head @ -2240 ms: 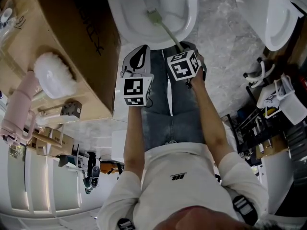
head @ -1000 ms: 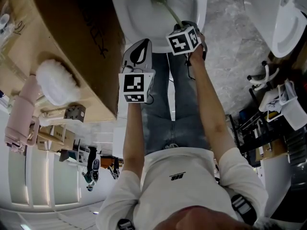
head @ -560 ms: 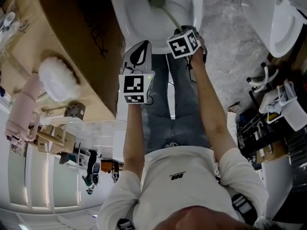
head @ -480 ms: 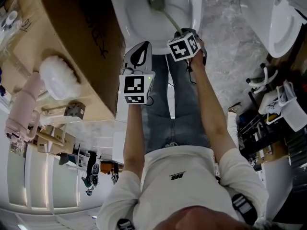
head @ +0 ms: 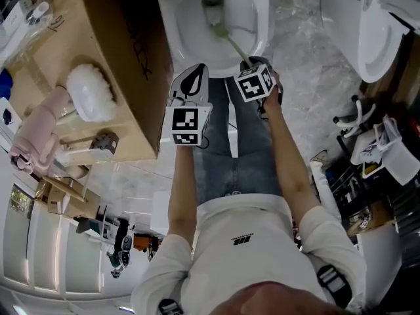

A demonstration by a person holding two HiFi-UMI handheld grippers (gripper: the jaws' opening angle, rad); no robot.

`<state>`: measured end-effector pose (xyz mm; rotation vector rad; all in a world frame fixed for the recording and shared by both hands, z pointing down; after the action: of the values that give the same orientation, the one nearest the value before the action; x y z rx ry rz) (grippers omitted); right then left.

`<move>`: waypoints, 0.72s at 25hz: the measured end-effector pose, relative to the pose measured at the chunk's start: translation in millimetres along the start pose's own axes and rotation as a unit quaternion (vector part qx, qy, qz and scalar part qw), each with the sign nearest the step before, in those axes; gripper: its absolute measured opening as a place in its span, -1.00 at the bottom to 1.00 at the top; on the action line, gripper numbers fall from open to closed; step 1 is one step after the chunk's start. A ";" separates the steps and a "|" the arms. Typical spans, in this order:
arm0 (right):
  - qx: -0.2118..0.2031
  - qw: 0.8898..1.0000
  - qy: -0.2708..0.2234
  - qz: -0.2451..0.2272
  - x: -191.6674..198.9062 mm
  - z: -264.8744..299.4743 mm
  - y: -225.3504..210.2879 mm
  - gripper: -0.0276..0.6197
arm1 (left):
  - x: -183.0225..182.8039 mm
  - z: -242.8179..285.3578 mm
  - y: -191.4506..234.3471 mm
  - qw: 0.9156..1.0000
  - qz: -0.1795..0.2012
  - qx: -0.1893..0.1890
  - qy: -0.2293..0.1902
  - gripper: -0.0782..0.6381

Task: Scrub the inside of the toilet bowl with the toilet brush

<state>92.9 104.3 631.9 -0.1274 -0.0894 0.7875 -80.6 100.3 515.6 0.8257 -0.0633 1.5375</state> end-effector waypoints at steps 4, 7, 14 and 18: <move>0.002 0.999 -0.032 -0.004 5.9 -28.5 7.1 -0.67 | -8.5 -20.9 -12.0 1.000 0.008 0.003 -0.005 -0.75; 0.008 0.998 -0.065 -0.006 7.4 -58.1 12.4 -0.67 | -16.7 -38.8 -21.0 1.000 0.016 0.004 -0.014 -0.75; 0.029 0.989 -0.142 -0.017 -2.1 -135.4 21.3 -0.67 | -39.4 -78.4 -38.5 0.999 0.028 0.006 -0.038 -0.75; 0.039 0.983 -0.179 -0.025 -8.7 -186.8 26.1 -0.67 | -61.1 -105.5 -53.1 0.998 0.025 0.011 -0.055 -0.75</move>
<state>92.4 101.2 443.1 0.0922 -0.4003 0.7553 -86.7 110.8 383.1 0.9314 -0.1488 1.5407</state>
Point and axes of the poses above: the fingertips, and each gripper's own axes: z forward along the fingers, y to its left, x out of its underside, the point moved 7 cm from there along -z, backward along the fingers, and after that the axes turned 9 degrees about -z, right-handed, at the moved point
